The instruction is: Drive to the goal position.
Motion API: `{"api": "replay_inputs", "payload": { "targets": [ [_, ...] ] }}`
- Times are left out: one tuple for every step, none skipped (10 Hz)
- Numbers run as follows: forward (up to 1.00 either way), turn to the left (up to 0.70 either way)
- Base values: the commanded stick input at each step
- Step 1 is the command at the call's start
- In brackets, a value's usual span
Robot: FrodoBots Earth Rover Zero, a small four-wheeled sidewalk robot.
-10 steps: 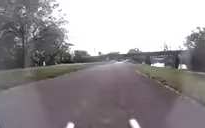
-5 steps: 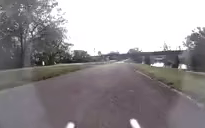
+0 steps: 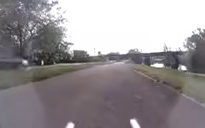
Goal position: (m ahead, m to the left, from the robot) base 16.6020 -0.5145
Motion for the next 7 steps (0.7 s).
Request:
{"api": "replay_inputs", "payload": {
  "targets": [
    [0.7, 0.0],
    [0.7, 0.0],
    [0.7, 0.0],
    [0.7, 0.0],
    [0.7, 0.0],
    [0.7, 0.0],
    [0.7, 0.0]
  ]
}}
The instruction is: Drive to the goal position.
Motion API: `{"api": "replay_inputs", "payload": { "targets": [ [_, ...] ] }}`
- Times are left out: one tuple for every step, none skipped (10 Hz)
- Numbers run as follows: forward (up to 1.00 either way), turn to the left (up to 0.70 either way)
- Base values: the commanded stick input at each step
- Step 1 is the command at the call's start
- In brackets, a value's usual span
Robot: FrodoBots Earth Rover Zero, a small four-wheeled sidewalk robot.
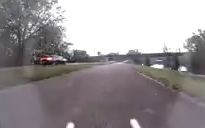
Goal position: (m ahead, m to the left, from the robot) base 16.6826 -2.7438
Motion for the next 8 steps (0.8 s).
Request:
{"api": "replay_inputs", "payload": {
  "targets": [
    [0.7, 0.0],
    [0.7, 0.0],
    [0.7, 0.0],
    [0.7, 0.0],
    [0.7, 0.0],
    [0.7, 0.0],
    [0.7, 0.0],
    [0.7, 0.0]
  ]
}}
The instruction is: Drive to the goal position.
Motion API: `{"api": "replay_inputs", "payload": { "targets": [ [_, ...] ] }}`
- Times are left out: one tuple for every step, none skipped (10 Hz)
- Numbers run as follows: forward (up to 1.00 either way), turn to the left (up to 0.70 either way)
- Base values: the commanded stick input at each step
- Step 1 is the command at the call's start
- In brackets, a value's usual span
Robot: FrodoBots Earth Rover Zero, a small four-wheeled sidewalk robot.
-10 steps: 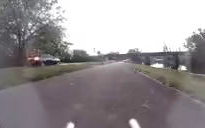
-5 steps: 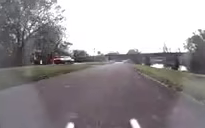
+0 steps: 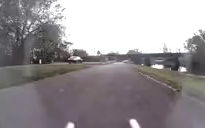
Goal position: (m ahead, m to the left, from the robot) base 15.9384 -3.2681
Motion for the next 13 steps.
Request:
{"api": "replay_inputs", "payload": {
  "targets": [
    [0.7, 0.0],
    [0.7, 0.0],
    [0.7, 0.0],
    [0.7, 0.0],
    [0.7, 0.0],
    [0.7, 0.0],
    [0.7, 0.0],
    [0.7, 0.0],
    [0.7, 0.0],
    [0.7, 0.0],
    [0.7, 0.0],
    [0.7, 0.0],
    [0.7, 0.0]
  ]
}}
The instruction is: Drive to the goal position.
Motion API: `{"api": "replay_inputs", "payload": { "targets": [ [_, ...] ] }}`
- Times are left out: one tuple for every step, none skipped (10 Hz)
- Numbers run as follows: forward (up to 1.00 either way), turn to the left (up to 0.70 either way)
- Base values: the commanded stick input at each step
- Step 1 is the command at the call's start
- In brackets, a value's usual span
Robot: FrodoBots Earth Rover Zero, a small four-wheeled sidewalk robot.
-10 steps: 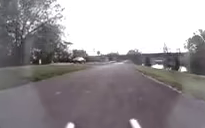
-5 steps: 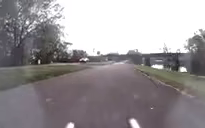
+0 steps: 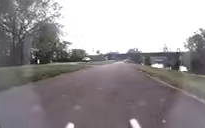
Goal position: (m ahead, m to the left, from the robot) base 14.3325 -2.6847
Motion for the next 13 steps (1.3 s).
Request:
{"api": "replay_inputs", "payload": {
  "targets": [
    [0.7, 0.0],
    [0.7, -0.05],
    [0.7, -0.34],
    [0.7, -0.35],
    [0.7, -0.01],
    [0.7, 0.0],
    [0.7, 0.0],
    [0.7, 0.0],
    [0.7, 0.0],
    [0.7, 0.0],
    [0.7, 0.0],
    [0.7, 0.0],
    [0.7, 0.0]
  ]
}}
